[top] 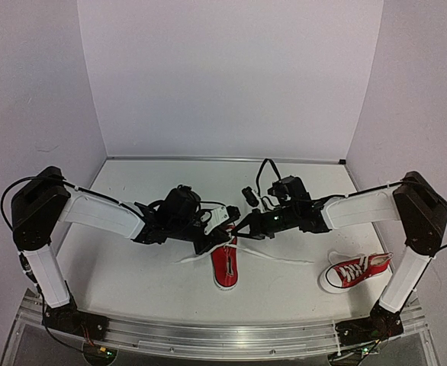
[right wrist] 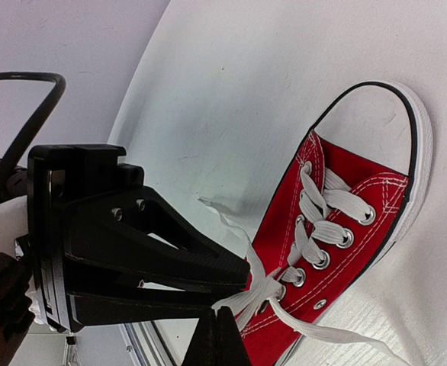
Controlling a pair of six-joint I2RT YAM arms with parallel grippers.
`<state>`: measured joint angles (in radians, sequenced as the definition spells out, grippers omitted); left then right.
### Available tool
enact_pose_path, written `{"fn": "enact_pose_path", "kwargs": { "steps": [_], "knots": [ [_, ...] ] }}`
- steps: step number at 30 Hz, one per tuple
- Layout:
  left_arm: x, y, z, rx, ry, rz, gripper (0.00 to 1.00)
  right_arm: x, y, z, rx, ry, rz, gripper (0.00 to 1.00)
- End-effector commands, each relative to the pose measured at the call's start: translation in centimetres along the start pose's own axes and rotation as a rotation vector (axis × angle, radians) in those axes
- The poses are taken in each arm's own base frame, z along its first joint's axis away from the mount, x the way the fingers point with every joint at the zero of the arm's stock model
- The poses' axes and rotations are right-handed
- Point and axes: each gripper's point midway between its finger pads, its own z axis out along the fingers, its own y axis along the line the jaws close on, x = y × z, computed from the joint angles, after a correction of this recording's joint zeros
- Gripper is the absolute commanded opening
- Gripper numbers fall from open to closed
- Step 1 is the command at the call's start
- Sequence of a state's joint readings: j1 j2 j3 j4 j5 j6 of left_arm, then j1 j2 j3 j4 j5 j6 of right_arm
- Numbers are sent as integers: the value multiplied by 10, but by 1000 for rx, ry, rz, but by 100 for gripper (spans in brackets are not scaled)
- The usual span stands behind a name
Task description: Tie the shoes
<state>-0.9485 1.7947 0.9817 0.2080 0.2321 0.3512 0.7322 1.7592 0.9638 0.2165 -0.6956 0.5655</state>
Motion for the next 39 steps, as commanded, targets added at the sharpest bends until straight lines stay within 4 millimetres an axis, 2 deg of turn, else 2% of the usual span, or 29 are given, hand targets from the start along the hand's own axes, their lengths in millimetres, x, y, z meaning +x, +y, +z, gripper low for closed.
{"fn": "enact_pose_path", "kwargs": {
  "steps": [1, 8, 11, 14, 18, 24, 39],
  "knots": [
    [-9, 4, 2, -10, -9, -11, 13, -14, 18, -8, -23, -48, -51, 0],
    [-7, 3, 5, -1, -6, -15, 0, -14, 17, -7, -24, -45, -51, 0],
    [-11, 2, 5, 8, -16, -15, 0, -13, 17, -6, -25, -40, -50, 1],
    [-17, 4, 1, -3, -36, -8, 0, -13, 15, -3, -21, -33, -42, 21],
    [-27, 6, -6, -17, -64, -1, 0, -11, 12, -1, -15, -22, -37, 32],
    [-36, 8, -13, -26, -84, 11, 0, -12, 12, 2, -16, -9, -39, 33],
    [-49, 9, -20, -33, -115, 29, 0, -11, 10, 7, -17, 11, -43, 23]
  ]
}}
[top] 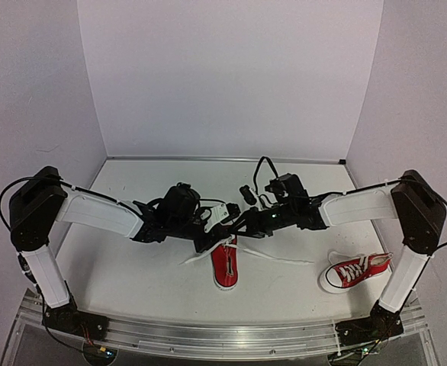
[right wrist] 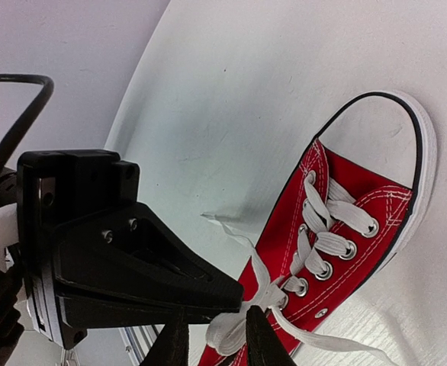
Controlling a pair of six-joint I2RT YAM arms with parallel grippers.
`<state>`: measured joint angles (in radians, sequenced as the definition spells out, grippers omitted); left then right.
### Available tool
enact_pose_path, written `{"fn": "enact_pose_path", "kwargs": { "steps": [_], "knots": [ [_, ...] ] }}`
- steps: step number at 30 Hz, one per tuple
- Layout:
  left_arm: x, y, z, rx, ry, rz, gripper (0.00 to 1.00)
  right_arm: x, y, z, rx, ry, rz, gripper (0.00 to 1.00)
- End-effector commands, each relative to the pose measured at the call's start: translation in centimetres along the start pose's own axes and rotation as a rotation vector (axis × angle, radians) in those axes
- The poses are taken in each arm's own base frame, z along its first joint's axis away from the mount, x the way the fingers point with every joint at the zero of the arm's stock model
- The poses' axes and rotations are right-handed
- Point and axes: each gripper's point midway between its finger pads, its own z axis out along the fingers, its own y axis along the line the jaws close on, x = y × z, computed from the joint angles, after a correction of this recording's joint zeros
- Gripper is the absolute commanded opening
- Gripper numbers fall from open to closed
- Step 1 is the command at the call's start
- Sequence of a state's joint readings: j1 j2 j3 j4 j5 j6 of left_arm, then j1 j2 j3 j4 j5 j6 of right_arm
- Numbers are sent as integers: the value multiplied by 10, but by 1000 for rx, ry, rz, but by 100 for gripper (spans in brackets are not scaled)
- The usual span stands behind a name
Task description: Tie the shoes
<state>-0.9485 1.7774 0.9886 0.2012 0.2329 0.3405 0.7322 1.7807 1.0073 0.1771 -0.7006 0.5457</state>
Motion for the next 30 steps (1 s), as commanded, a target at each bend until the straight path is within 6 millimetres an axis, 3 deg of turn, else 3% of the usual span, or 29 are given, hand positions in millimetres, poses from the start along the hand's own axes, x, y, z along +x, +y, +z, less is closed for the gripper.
{"fn": "enact_pose_path", "kwargs": {
  "steps": [1, 6, 8, 13, 16, 21, 30],
  "knots": [
    [-40, 8, -15, -27, -98, 35, 0, -6, 9, 3, -20, -2, -34, 21],
    [-39, 8, -15, -30, -91, 35, 0, -6, 10, 2, -23, 1, -41, 1],
    [-37, 8, -16, -31, -81, 42, 0, -7, 11, 0, -23, -4, -45, 0],
    [-27, 3, -26, -30, -58, 77, 34, -11, 15, -3, -24, -18, -53, 0],
    [-23, -1, -27, -17, -61, 93, 44, -11, 16, -3, -25, -18, -52, 0],
    [-20, 1, -15, -25, -82, 102, 45, -13, 15, -4, -17, -27, -44, 0],
    [-16, 3, 3, -28, -111, 114, 31, -16, 17, -6, -14, -39, -24, 0]
  ]
}}
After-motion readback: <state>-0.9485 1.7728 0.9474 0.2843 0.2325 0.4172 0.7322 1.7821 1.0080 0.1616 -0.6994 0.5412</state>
